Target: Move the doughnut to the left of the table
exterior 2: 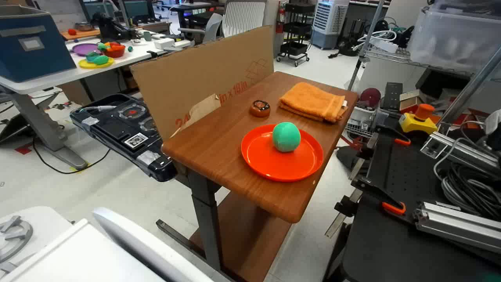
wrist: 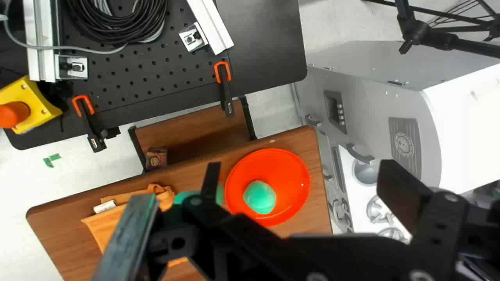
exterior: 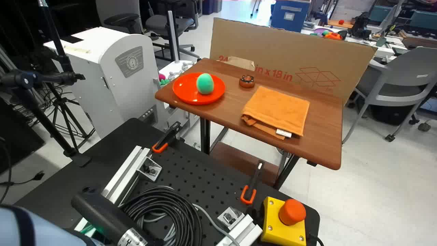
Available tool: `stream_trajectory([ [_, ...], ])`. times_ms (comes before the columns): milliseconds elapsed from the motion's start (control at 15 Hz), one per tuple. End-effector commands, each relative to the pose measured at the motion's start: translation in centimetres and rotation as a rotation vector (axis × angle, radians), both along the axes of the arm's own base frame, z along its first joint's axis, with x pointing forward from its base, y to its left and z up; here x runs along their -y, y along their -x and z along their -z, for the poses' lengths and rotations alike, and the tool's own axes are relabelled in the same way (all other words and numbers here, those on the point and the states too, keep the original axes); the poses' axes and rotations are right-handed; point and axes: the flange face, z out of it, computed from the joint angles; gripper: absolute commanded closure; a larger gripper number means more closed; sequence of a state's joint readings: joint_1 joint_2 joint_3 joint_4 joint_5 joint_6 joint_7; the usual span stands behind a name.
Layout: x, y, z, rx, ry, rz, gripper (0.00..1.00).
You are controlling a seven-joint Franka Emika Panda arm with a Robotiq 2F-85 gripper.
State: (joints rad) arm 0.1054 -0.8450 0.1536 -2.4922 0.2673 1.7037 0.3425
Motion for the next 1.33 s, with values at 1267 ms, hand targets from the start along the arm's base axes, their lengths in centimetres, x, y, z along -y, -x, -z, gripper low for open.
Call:
stream_trajectory([
  [1267, 1.6, -17.5, 5.4, -0.055, 0.001, 0.192, 0.0],
])
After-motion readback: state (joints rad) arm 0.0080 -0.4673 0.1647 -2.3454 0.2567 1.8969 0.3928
